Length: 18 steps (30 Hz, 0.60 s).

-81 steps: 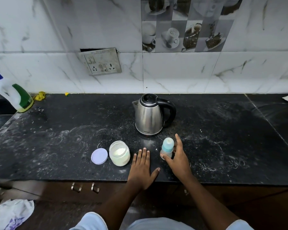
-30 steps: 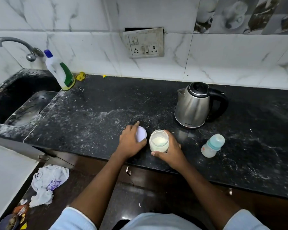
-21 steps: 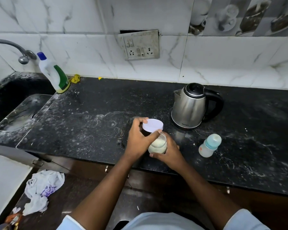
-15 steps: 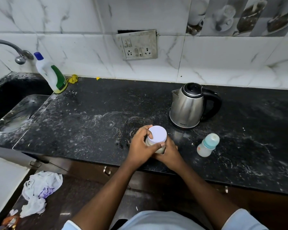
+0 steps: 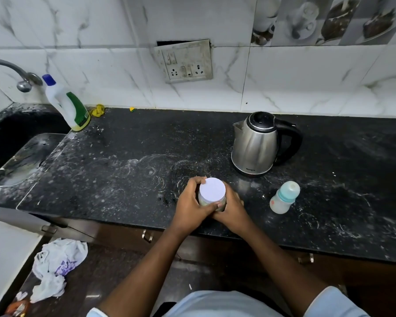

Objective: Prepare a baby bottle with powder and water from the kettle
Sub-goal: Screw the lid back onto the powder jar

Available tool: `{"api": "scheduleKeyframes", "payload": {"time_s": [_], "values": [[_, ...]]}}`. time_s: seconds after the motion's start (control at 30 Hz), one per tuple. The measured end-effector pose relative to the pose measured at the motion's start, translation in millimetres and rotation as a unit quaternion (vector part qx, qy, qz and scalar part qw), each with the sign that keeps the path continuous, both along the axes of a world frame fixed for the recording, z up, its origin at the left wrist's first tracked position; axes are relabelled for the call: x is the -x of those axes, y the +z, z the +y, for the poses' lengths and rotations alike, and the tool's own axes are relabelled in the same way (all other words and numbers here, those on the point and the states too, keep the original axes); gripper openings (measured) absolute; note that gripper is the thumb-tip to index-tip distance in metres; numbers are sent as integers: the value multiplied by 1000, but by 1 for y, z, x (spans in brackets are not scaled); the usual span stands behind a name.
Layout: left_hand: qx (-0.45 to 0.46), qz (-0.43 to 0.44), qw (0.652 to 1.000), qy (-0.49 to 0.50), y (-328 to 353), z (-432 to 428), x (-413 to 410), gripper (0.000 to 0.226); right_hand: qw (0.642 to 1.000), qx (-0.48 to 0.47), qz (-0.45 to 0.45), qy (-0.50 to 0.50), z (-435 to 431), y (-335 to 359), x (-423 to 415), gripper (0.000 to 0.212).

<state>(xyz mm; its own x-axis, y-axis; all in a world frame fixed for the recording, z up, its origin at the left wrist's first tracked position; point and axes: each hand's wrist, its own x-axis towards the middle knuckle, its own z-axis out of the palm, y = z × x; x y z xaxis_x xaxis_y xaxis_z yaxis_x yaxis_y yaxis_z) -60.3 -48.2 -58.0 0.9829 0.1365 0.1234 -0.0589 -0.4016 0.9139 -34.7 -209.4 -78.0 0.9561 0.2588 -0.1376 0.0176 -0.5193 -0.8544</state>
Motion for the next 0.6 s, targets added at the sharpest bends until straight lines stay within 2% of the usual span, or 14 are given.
{"api": "scheduleKeyframes", "payload": {"time_s": [0.13, 0.27, 0.3, 0.37, 0.47, 0.6], "values": [[20, 25, 999, -30, -3, 4, 1, 101, 995, 12, 46, 83, -16, 1, -4, 135], [44, 59, 996, -48, -10, 8, 1, 126, 990, -82, 59, 98, -35, 20, -7, 115], [52, 64, 996, -46, -12, 9, 1, 128, 992, -70, 39, 97, -36, 28, -8, 111], [65, 63, 995, -46, -15, 10, 0, 129, 993, 14, -20, 119, -32, 46, -13, 106], [81, 56, 994, -49, -17, 12, 0, 129, 975, 133, -68, 167, -18, 66, -22, 109], [106, 55, 992, -37, -18, 11, 3, 139, 967, 152, -69, 191, -11, 70, -29, 107]]}}
